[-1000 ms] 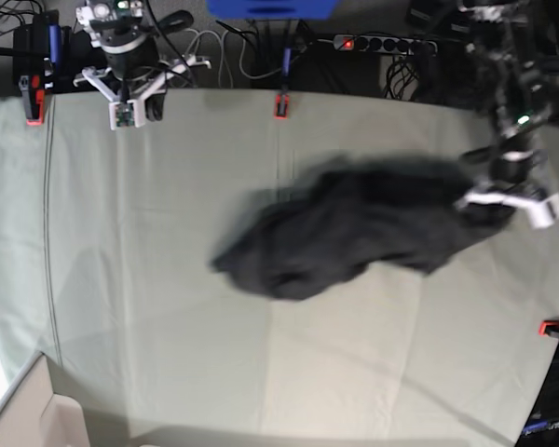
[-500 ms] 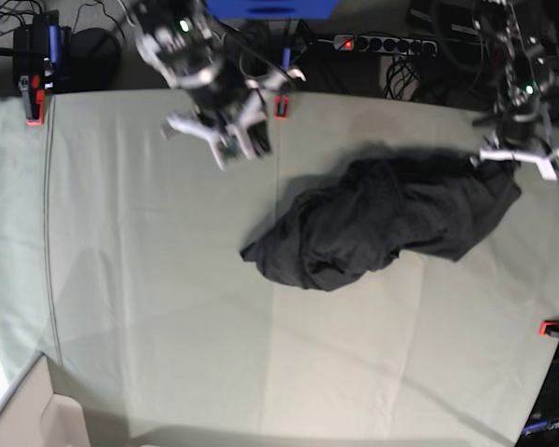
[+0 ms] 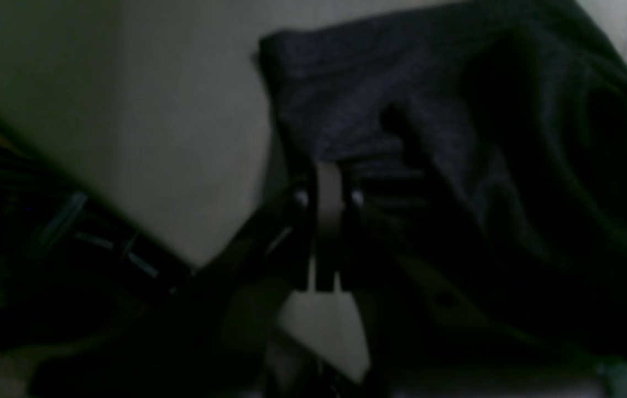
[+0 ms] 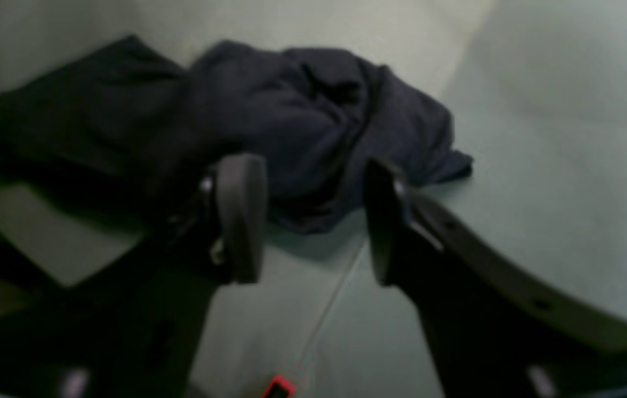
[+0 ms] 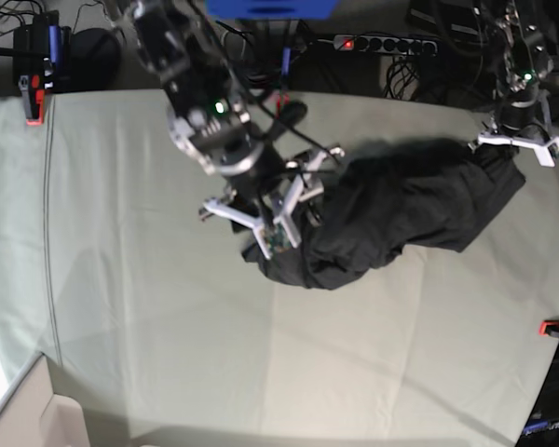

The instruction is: Layout the t-shirt on the table in an organized manner, then fold the t-shirt properly

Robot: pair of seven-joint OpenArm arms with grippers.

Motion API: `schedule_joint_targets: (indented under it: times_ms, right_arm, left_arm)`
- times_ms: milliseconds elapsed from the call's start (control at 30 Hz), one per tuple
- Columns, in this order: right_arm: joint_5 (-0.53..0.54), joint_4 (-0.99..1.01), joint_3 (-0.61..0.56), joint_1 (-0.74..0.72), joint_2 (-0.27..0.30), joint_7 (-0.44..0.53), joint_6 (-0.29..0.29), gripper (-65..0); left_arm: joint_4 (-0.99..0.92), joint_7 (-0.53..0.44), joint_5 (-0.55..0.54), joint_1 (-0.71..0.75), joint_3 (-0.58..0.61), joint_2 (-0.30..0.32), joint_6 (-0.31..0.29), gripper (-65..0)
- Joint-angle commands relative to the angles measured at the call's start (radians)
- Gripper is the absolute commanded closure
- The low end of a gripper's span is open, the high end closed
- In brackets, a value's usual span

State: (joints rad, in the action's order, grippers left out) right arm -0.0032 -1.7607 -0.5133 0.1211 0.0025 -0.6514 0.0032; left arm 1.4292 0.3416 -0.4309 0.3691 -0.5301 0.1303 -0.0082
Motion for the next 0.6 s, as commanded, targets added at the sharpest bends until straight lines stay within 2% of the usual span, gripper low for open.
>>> schedule_joint_targets:
  times_ms: [0,100,567]
  right_arm:
    - [0.002,0.011,-0.002,-0.022,-0.011,0.020,-0.001,-33.0]
    - [0.002,0.087,0.002,-0.068,-0.034,0.022,-0.002,-34.9]
    - [0.002,0.450,0.002,-0.277,-0.089,0.023,-0.002,-34.7]
  left_arm:
    - [0.017,-0.016,0.002,0.008,-0.008,0.010,0.000,-0.2]
    - [0.017,-0.016,0.002,0.008,-0.008,0.010,0.000,-0.2]
    - [0.017,-0.023,0.002,0.021,-0.009,0.010,0.000,-0.2]
